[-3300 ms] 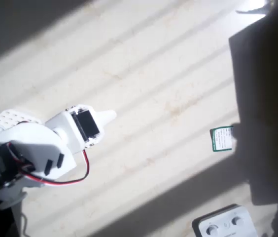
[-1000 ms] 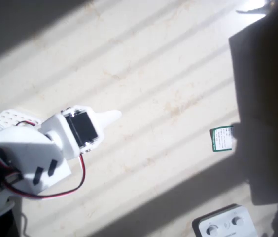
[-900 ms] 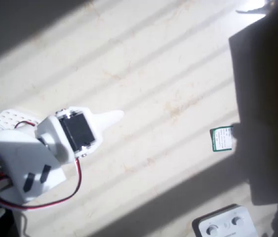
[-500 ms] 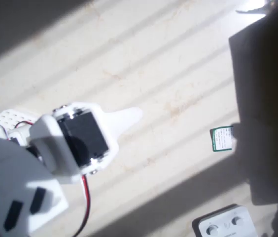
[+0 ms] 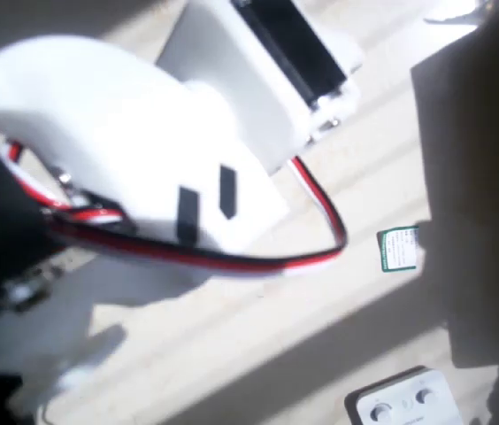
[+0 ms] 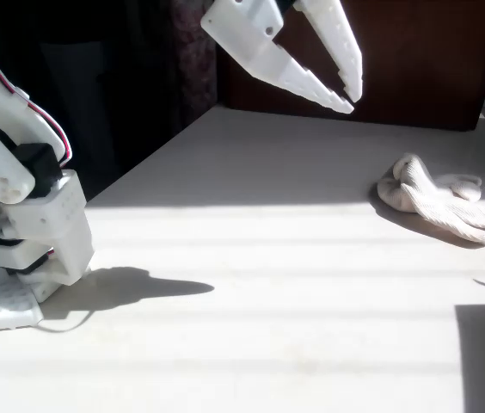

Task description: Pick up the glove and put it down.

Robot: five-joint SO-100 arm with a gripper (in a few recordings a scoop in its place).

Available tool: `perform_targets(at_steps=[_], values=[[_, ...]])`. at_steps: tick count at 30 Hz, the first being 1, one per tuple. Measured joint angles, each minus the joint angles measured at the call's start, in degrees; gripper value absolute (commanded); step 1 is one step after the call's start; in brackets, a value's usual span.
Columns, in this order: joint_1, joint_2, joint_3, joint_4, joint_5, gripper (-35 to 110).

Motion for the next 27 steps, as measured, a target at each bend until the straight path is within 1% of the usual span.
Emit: perform_targets(at_steps=[9,19,27], values=[[-7.82,-22.68,-16.52,-7.73,0.0,0],[-14.68,-44.12,-33.66,-8.44,0.0,0],[-16.26,-55.37,-44.03,-8.44,3.78,1]])
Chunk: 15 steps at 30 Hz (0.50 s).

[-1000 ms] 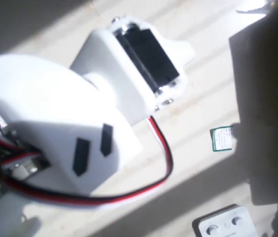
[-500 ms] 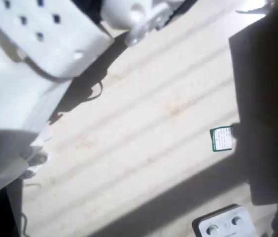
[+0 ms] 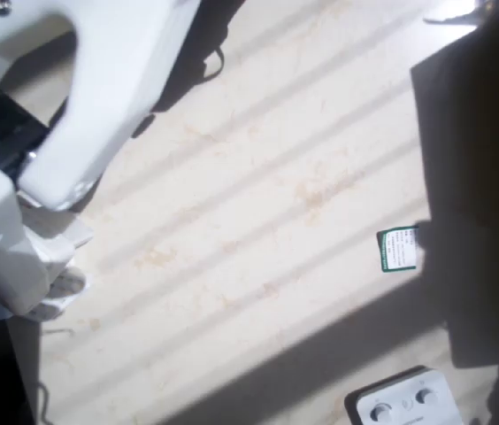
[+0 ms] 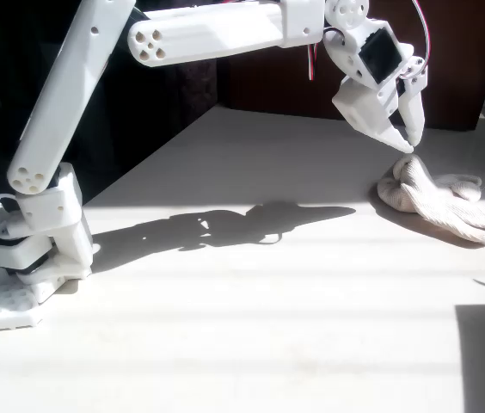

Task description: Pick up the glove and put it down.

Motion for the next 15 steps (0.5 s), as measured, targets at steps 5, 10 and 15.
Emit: perform_targets(at_steps=[5,10,15], values=[[0.0,-2.64,-1.05,0.18,0.18,13],[0.0,-2.72,-1.23,2.02,0.18,29],[0.0,-5.19,-1.32,2.99,0.18,33]])
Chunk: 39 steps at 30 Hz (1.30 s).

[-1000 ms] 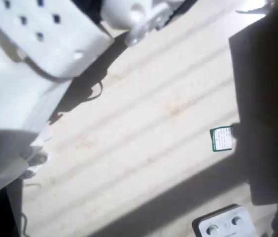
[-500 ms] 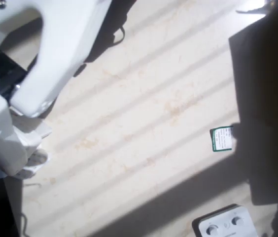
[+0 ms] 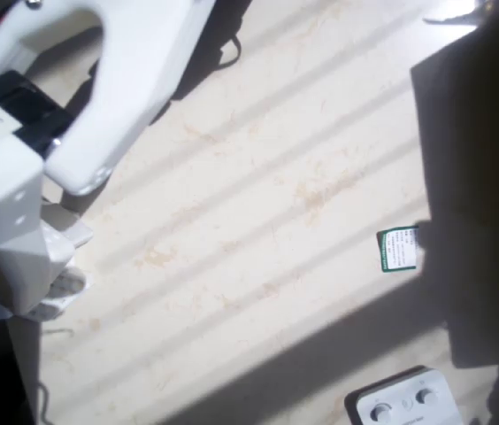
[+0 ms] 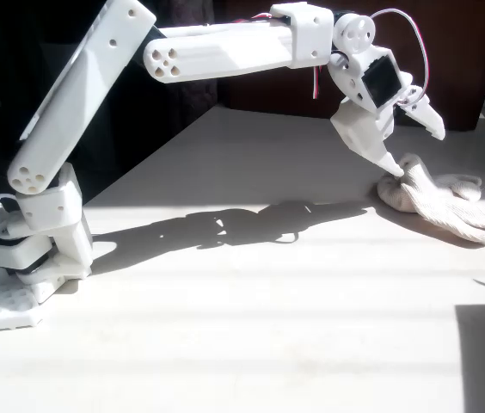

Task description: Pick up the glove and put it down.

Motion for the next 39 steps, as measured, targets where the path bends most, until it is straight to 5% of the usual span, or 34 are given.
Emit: perform_targets(at_steps=[14,23,39], values=[[0.0,-6.33,-1.49,-0.97,0.35,32],[0.35,-6.5,-1.93,-3.78,0.53,-2],[0.88,-5.36,-2.2,-3.87,0.0,0]])
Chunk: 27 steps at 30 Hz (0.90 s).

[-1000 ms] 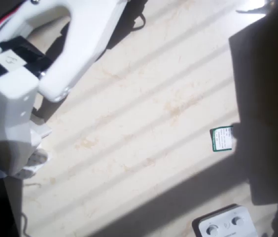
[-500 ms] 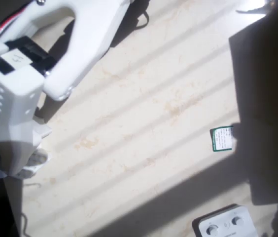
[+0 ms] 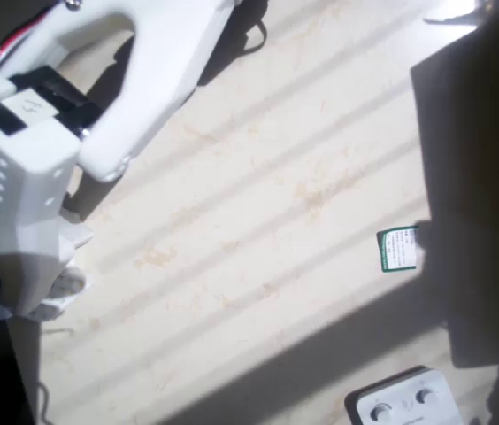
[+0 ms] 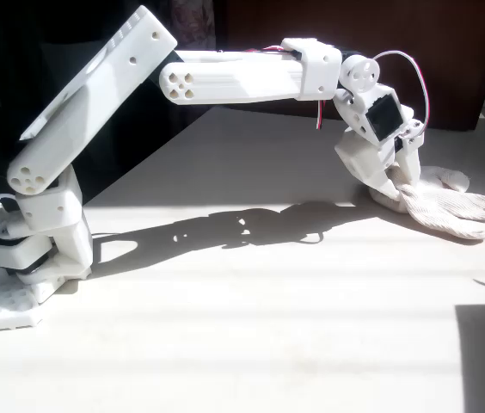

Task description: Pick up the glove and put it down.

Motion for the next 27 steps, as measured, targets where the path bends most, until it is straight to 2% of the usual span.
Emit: perform_targets(at_steps=[7,11,17,27], values=[[4.13,11.25,0.0,0.18,0.0,0],[8.7,16.17,0.0,4.31,0.0,0],[18.02,19.34,0.0,13.45,-2.46,0],[36.56,22.24,0.0,19.78,-5.62,0]])
